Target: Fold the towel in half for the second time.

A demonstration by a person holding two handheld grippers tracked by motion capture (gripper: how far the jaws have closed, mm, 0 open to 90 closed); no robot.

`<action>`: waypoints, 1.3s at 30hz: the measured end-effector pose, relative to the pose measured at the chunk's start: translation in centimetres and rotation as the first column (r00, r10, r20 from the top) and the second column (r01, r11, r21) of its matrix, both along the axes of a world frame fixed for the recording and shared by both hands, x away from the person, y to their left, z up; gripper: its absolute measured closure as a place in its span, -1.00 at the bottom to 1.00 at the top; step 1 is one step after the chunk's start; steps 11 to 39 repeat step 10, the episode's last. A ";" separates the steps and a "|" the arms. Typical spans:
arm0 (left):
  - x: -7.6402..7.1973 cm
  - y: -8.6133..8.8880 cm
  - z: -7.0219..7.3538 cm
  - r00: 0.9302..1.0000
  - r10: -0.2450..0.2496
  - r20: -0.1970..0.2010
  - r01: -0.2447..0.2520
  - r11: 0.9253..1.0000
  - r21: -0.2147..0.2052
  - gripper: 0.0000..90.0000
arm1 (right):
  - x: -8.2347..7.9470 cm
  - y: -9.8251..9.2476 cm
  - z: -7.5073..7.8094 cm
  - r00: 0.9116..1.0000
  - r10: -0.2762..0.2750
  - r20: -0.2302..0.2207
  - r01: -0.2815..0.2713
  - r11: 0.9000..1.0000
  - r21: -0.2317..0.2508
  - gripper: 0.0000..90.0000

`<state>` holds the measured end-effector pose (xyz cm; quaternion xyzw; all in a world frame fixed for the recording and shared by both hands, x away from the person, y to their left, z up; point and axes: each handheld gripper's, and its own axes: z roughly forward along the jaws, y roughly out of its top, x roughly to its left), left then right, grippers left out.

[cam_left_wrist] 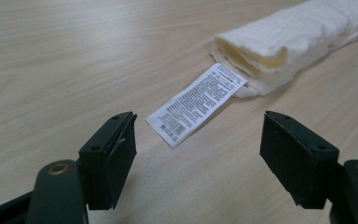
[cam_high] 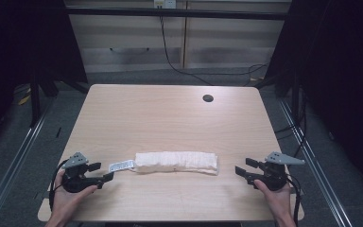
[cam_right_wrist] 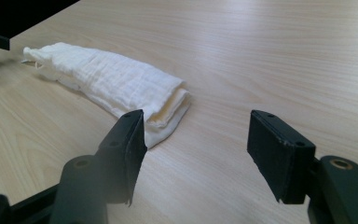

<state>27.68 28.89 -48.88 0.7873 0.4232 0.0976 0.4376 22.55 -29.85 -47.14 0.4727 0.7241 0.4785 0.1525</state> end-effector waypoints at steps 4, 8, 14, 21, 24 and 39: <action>0.1 0.5 -0.2 1.000 0.014 0.001 -0.014 1.000 -0.012 -0.54 | -0.5 -0.8 -0.4 0.999 -0.034 0.003 0.034 0.999 -0.012 -0.25; 0.2 0.4 -0.1 0.999 -0.019 0.025 0.020 1.000 -0.023 -0.63 | -0.2 -1.5 -0.8 0.997 -0.075 -0.003 0.075 0.996 -0.044 -0.31; 0.2 0.4 -0.2 0.999 -0.022 0.023 0.022 1.000 -0.009 -0.65 | -0.1 -1.8 -0.9 0.996 -0.087 -0.004 0.087 0.995 -0.045 -0.35; 0.2 0.4 -0.2 0.999 -0.022 0.023 0.022 1.000 -0.009 -0.65 | -0.1 -1.8 -0.9 0.996 -0.087 -0.004 0.087 0.995 -0.045 -0.35; 0.2 0.4 -0.2 0.999 -0.022 0.023 0.022 1.000 -0.009 -0.65 | -0.1 -1.8 -0.9 0.996 -0.087 -0.004 0.087 0.995 -0.045 -0.35; 0.2 0.4 -0.2 0.999 -0.022 0.023 0.022 1.000 -0.009 -0.65 | -0.1 -1.8 -0.9 0.996 -0.087 -0.004 0.087 0.995 -0.045 -0.35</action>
